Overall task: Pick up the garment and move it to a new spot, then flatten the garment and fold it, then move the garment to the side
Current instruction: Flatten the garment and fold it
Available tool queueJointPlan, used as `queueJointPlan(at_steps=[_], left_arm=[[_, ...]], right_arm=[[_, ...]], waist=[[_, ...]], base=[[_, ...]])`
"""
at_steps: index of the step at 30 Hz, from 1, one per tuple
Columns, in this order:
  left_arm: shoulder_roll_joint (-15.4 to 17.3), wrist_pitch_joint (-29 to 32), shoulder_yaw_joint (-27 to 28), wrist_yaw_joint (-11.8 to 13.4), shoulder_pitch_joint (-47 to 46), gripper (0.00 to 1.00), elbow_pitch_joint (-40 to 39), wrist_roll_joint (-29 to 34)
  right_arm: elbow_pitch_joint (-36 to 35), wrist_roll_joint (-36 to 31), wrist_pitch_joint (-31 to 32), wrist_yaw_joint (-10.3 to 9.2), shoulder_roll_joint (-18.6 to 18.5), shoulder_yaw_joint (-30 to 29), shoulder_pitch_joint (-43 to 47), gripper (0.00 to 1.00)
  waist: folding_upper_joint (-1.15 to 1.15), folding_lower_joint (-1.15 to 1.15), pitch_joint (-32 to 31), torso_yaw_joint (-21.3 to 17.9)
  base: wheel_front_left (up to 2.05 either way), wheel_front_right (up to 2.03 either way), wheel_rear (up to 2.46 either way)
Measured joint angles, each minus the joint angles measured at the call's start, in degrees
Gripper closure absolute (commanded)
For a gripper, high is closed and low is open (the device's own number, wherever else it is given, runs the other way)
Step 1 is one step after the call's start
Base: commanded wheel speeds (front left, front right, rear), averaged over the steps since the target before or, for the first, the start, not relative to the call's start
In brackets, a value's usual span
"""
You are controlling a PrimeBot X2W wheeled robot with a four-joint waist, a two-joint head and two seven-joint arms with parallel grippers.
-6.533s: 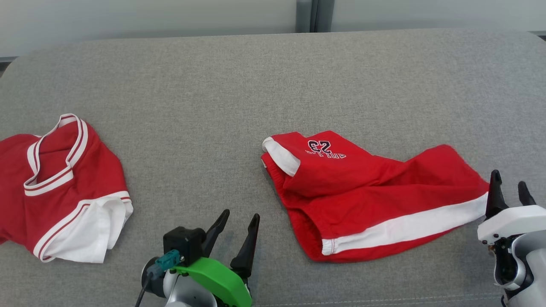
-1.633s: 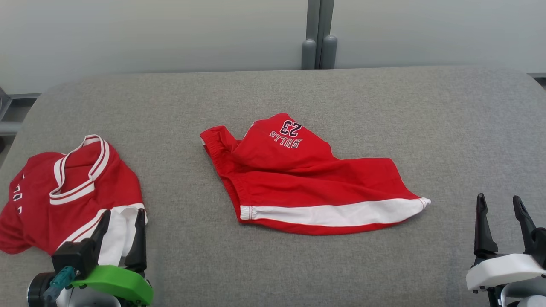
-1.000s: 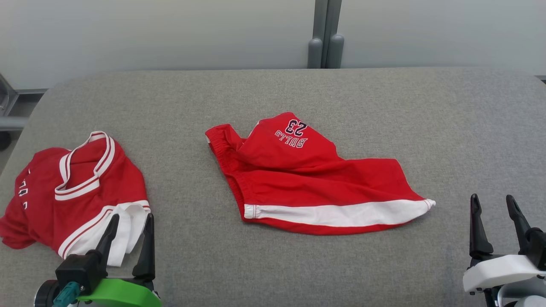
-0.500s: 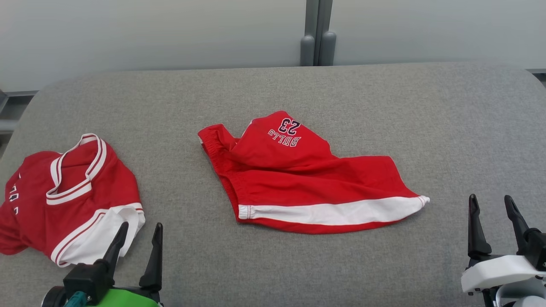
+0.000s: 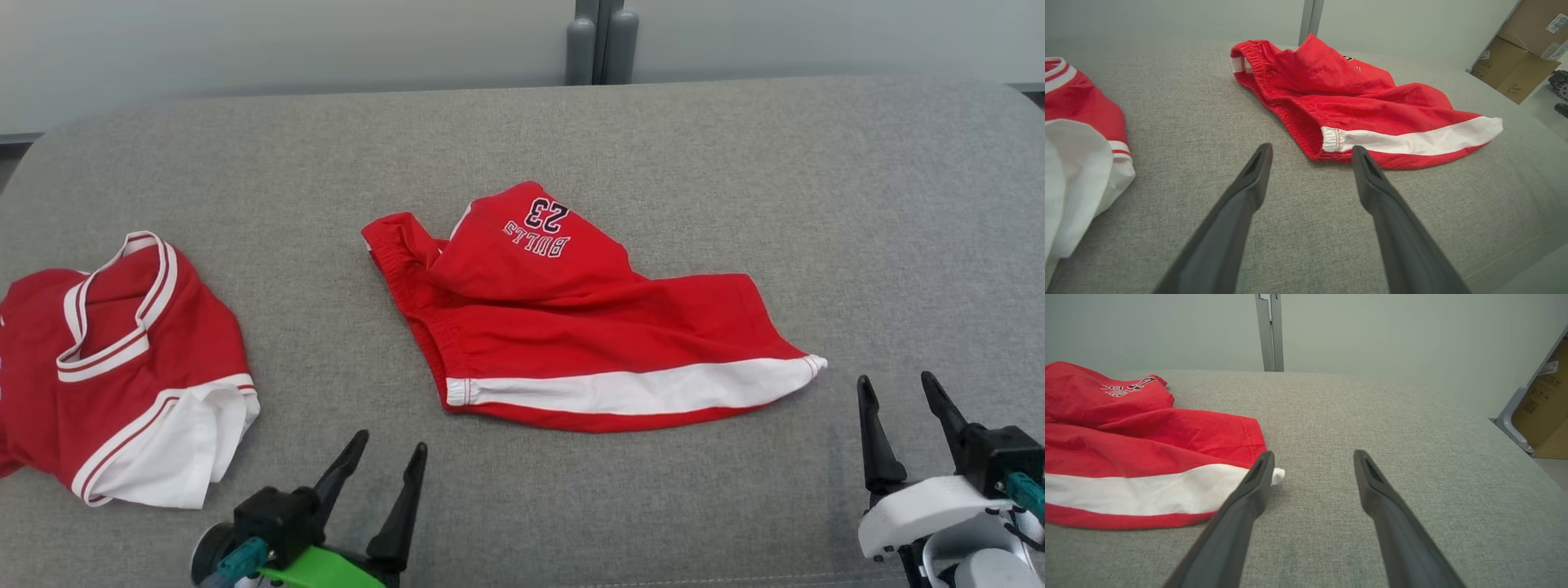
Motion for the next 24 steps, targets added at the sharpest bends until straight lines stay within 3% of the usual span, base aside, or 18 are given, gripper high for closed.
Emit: queueJointPlan(at_steps=[4, 24], left_arm=[[-1.23, 2.65, -2.04, -1.0, -3.13, 0.0, 0.53, -0.24], [-5.65, 10.05, -3.9, -1.02, -10.21, 0.0, 6.11, -3.18]], right_arm=[[3.2, -0.41, 0.66, 0.63, -0.12, 1.13, -3.04, 0.0], [15.57, -1.15, 1.9, 3.05, 1.74, 4.92, -10.84, 0.0]], waist=[[0.0, 0.0, 1.7, -0.23], [0.0, 0.0, 3.34, -0.71]], base=[[0.0, 0.0, 0.0], [0.0, 0.0, 0.0]])
